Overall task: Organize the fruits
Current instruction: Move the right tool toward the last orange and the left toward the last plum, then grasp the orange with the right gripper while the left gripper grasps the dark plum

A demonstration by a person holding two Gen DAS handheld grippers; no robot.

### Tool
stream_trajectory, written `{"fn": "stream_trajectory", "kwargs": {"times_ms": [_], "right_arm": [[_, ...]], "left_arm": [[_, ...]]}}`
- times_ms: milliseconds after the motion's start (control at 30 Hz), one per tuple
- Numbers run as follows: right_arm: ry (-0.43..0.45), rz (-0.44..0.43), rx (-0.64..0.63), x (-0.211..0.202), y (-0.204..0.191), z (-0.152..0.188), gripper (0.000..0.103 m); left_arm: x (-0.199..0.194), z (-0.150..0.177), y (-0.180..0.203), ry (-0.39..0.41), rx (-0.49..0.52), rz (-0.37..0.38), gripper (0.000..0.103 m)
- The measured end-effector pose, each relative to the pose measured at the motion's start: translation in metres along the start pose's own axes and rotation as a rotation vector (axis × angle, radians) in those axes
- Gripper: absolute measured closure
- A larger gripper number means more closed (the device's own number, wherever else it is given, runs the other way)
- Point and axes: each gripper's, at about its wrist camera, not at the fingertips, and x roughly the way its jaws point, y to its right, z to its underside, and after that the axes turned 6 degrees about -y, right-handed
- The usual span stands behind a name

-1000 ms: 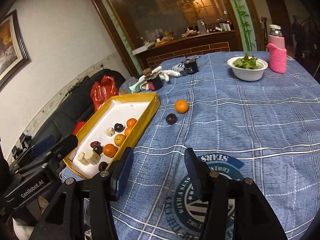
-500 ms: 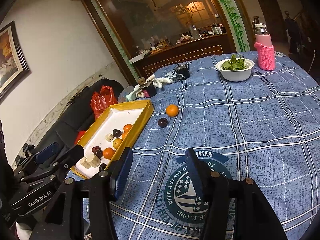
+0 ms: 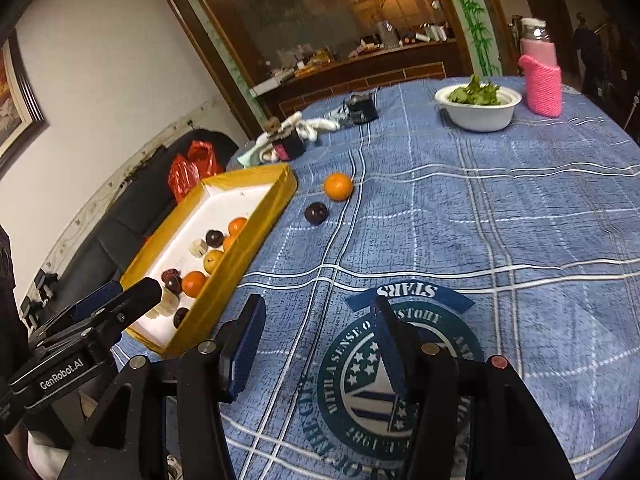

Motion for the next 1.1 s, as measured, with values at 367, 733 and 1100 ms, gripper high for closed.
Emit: {"fn": "stream_trajectory", "kwargs": {"times_ms": [367, 733, 1100], "right_arm": [[-0.089, 0.064, -0.093, 0.086, -0.002, -0.096, 0.043], [-0.209, 0.183, -0.118, 0.180, -0.006, -0.141, 0.057], [-0.102, 0.097, -0.092, 0.108, 0.020, -0.102, 0.064]], "left_arm": [[0.035, -0.009, -0.030, -0.031, -0.052, 0.092, 0.016], [0.042, -0.016, -0.038, -0.036, -0.049, 0.109, 0.017], [0.046, -0.039, 0.003, -0.030, 0.055, 0.229, 0.019]]}}
